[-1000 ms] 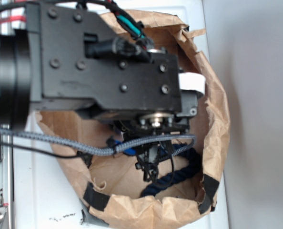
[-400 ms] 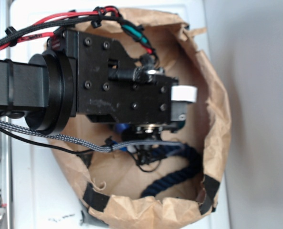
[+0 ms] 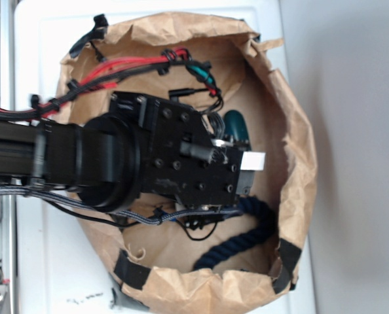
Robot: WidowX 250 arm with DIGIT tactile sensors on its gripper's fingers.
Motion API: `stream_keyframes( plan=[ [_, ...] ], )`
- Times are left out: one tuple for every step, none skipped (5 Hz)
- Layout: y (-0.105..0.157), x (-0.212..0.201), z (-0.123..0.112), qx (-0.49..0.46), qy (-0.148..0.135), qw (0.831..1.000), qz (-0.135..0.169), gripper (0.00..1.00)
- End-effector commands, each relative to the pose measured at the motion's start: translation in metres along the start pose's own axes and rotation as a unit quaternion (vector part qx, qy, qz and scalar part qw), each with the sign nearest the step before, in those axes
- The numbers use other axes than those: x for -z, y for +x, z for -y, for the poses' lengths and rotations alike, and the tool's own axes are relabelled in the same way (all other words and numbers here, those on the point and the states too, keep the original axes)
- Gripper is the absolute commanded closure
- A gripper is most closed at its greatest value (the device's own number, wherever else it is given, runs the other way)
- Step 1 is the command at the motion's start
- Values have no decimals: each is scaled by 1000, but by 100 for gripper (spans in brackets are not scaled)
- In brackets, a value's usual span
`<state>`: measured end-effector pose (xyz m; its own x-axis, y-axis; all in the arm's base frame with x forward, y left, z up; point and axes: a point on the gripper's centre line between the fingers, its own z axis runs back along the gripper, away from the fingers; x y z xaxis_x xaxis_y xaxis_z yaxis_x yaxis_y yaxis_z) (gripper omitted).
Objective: Grab the gray animal.
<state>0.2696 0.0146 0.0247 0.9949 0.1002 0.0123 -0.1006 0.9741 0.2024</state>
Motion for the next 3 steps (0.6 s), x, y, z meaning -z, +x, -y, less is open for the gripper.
stream_keyframes(
  plan=[
    [6,-6,2,6,-10,1000,18,100],
    [16,-11,3,6,-19,1000,20,100],
    [19,-22,3,2,-33,999,23,100]
  ],
)
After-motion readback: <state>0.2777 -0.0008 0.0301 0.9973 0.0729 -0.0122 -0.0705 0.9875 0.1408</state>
